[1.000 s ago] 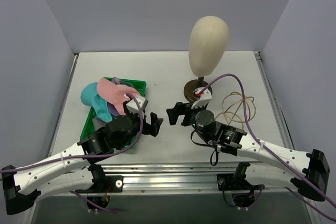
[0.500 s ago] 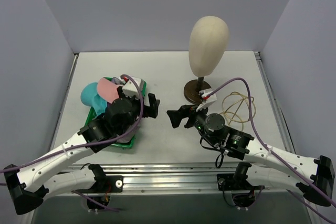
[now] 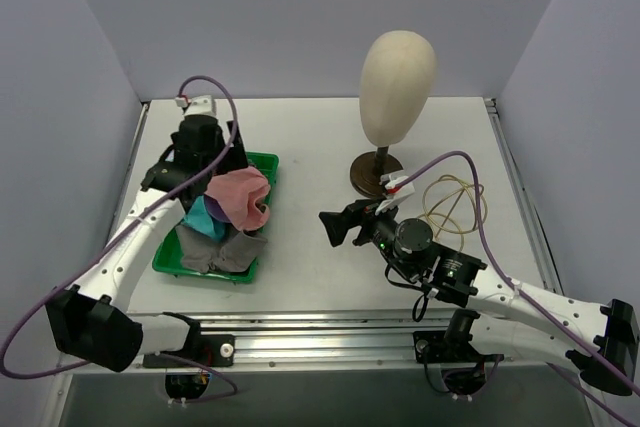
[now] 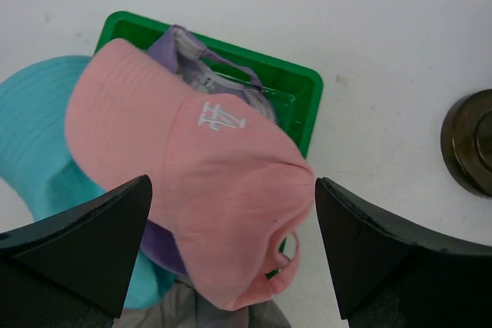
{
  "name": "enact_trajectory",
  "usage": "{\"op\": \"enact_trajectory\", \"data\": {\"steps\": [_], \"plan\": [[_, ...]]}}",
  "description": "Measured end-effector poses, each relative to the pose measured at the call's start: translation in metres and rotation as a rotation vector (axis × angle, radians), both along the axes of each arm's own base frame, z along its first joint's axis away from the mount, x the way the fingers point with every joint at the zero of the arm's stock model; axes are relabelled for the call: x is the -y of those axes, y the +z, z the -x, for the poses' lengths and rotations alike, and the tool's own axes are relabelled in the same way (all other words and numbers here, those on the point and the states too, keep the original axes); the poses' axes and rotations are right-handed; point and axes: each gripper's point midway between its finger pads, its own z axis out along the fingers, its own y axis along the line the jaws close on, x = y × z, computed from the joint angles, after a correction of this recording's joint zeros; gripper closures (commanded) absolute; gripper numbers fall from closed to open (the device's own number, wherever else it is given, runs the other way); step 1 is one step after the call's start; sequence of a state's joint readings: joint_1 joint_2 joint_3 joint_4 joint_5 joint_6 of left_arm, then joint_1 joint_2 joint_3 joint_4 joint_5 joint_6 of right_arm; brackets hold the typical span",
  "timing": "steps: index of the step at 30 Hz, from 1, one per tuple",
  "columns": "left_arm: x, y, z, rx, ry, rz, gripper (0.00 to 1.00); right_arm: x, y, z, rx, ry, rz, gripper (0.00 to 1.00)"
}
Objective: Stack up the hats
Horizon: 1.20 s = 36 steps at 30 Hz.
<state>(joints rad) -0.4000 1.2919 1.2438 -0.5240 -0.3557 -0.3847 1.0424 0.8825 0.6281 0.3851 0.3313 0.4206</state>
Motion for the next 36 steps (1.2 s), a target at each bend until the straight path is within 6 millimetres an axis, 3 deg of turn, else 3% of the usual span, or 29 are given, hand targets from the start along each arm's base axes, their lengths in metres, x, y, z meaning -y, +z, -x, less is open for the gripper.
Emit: {"op": "enact_trajectory", "data": {"steps": [6,8,10,20,25,29,34,36], "plan": [[-0.102,-0.007,-0.018,-0.066,0.192,0.103,0.1,-0.002,0.0,0.004,0.016,0.034,0.002,0.02],[-0.124,-0.012,-0.023,-0.084,0.215,0.142,0.11,-0.003,0.001,0.006,0.022,0.049,0.002,0.03],[-0.133,-0.02,-0.026,-0.108,0.21,0.169,0.11,-0.003,0.002,0.008,0.026,0.057,-0.001,0.03],[-0.128,-0.061,-0.049,-0.231,0.072,0.296,0.18,-0.006,0.002,0.01,0.035,0.08,0.007,0.03],[-0.116,-0.074,-0.059,-0.268,0.002,0.363,0.29,-0.009,-0.001,0.011,0.037,0.098,0.024,0.05],[-0.105,-0.077,-0.062,-0.276,-0.042,0.425,0.51,-0.01,-0.001,0.012,0.041,0.104,0.029,0.07],[-0.095,-0.059,-0.068,-0.214,-0.094,0.486,0.9,-0.011,-0.008,0.009,0.037,0.096,0.057,0.11],[-0.088,-0.05,-0.066,-0.19,-0.122,0.521,0.97,-0.014,-0.013,0.006,0.025,0.09,0.082,0.12]]}}
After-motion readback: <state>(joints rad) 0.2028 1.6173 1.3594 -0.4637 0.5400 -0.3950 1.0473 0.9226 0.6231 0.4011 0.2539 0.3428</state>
